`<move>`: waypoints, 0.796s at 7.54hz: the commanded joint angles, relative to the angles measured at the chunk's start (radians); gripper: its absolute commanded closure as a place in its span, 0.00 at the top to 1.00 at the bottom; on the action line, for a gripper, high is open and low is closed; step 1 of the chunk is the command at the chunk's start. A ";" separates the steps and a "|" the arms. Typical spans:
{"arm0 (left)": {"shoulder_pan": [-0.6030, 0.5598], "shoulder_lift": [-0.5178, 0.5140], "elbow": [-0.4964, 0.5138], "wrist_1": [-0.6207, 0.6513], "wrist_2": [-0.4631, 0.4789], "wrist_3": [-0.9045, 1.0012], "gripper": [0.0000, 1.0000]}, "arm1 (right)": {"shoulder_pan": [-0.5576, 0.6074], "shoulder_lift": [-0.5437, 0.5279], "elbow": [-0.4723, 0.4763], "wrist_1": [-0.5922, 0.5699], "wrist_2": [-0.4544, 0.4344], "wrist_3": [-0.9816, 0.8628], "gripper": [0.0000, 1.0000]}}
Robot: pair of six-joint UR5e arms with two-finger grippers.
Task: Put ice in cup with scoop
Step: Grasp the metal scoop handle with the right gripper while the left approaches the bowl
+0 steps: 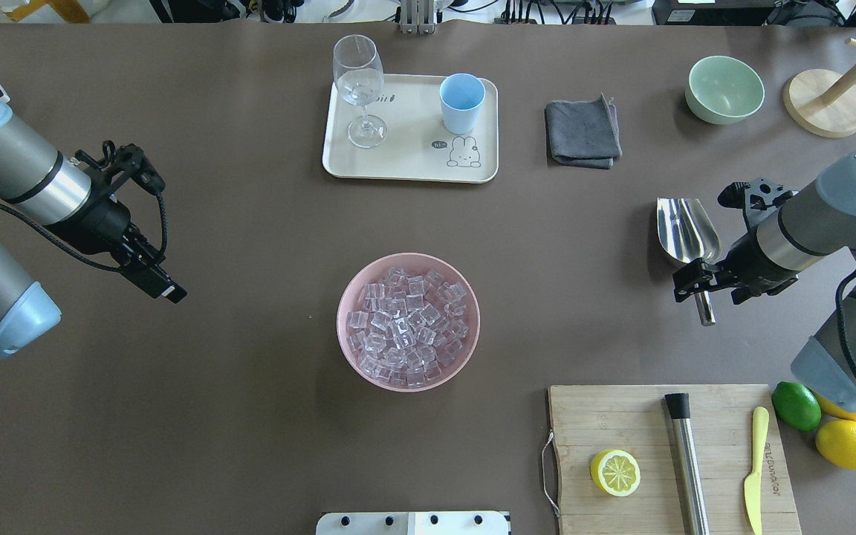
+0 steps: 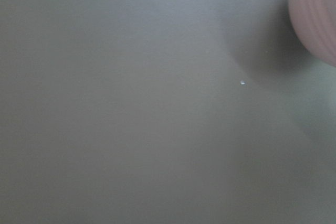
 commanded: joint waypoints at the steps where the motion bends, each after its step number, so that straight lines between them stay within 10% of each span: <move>1: 0.108 -0.036 -0.011 -0.143 0.100 0.003 0.98 | -0.013 0.042 -0.020 -0.060 -0.005 0.000 0.81; 3: 0.159 -0.032 -0.003 -0.328 0.168 0.005 0.98 | -0.014 0.034 -0.022 -0.081 -0.004 -0.008 0.08; 6: 0.221 0.005 0.026 -0.589 0.283 0.003 0.98 | -0.013 0.042 -0.010 -0.121 0.010 -0.002 0.00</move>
